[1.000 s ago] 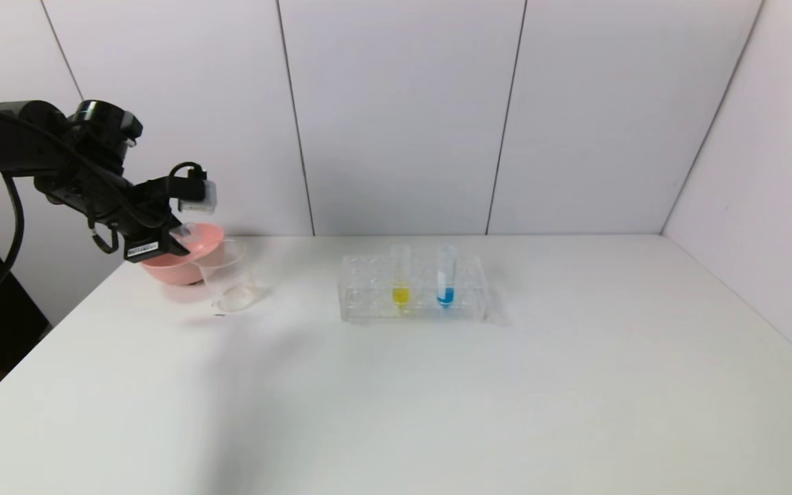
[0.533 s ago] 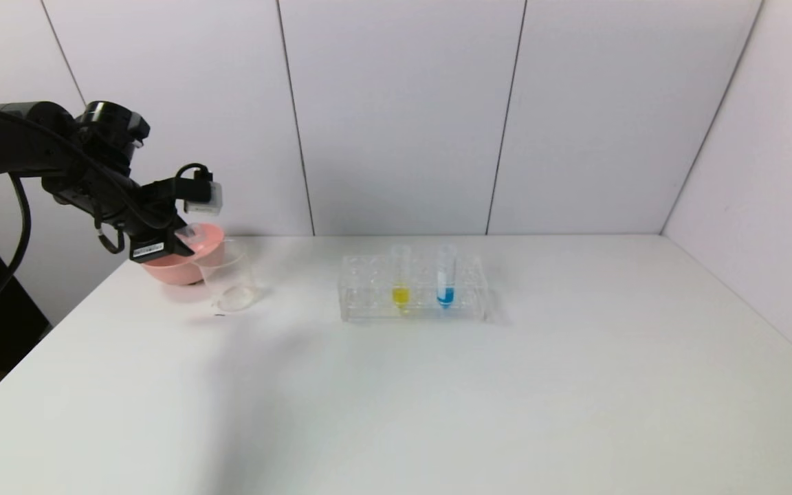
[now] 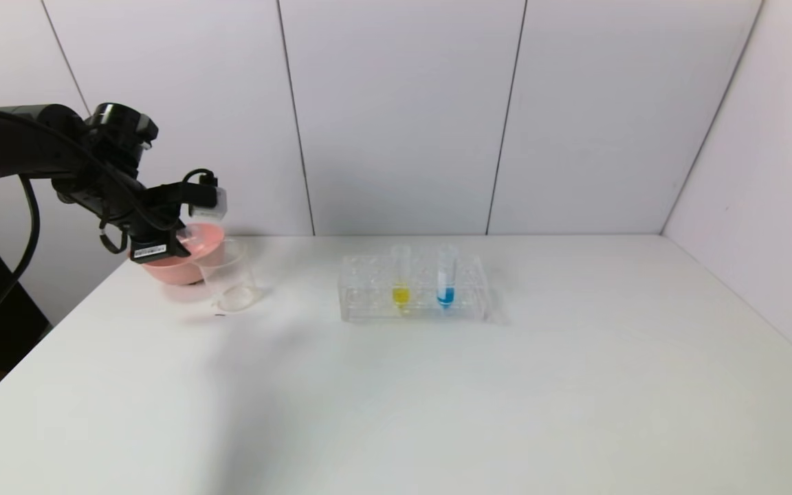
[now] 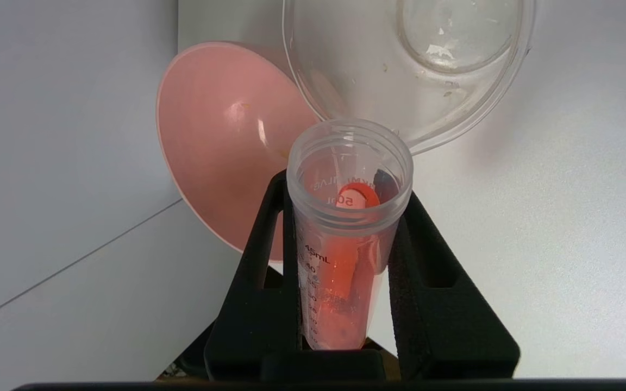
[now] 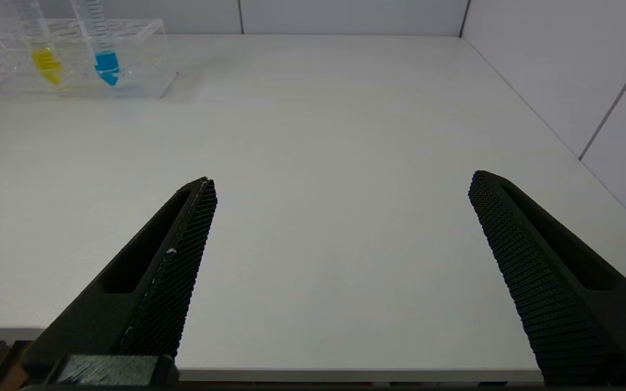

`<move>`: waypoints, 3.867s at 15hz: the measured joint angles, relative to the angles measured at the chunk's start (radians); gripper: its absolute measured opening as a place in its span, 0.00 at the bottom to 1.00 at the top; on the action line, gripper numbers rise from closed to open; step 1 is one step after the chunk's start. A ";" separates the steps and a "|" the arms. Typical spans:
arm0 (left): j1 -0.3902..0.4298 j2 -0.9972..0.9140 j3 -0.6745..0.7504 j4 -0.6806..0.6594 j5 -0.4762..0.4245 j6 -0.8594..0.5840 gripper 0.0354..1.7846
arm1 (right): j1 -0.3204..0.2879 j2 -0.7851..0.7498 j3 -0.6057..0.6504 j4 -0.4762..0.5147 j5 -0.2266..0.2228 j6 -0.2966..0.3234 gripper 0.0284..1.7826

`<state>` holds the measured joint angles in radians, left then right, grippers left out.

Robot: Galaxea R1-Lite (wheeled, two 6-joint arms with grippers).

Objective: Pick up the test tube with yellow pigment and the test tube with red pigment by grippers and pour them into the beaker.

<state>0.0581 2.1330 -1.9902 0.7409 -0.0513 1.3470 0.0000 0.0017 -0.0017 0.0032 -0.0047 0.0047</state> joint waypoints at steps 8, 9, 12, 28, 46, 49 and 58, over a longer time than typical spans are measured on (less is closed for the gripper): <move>-0.011 0.003 0.001 0.007 0.066 0.071 0.25 | 0.000 0.000 0.000 0.000 0.000 0.000 0.95; -0.011 0.003 0.001 0.011 0.073 0.084 0.25 | 0.000 0.000 0.000 0.000 0.000 0.000 0.95; -0.014 0.003 0.001 0.010 0.080 0.096 0.25 | 0.000 0.000 0.000 0.000 0.000 0.000 0.95; -0.039 0.008 0.001 0.000 0.139 0.111 0.25 | 0.000 0.000 0.000 0.000 0.000 0.000 0.95; -0.062 0.008 0.000 -0.003 0.178 0.113 0.25 | 0.000 0.000 0.000 0.000 0.000 0.000 0.95; -0.066 0.007 0.000 -0.003 0.193 0.113 0.25 | 0.000 0.000 0.000 0.000 0.000 0.000 0.95; -0.079 0.007 0.001 -0.004 0.249 0.192 0.25 | 0.000 0.000 0.000 0.000 0.000 0.000 0.95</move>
<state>-0.0206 2.1402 -1.9896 0.7370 0.1972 1.5394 0.0000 0.0017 -0.0017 0.0032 -0.0043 0.0043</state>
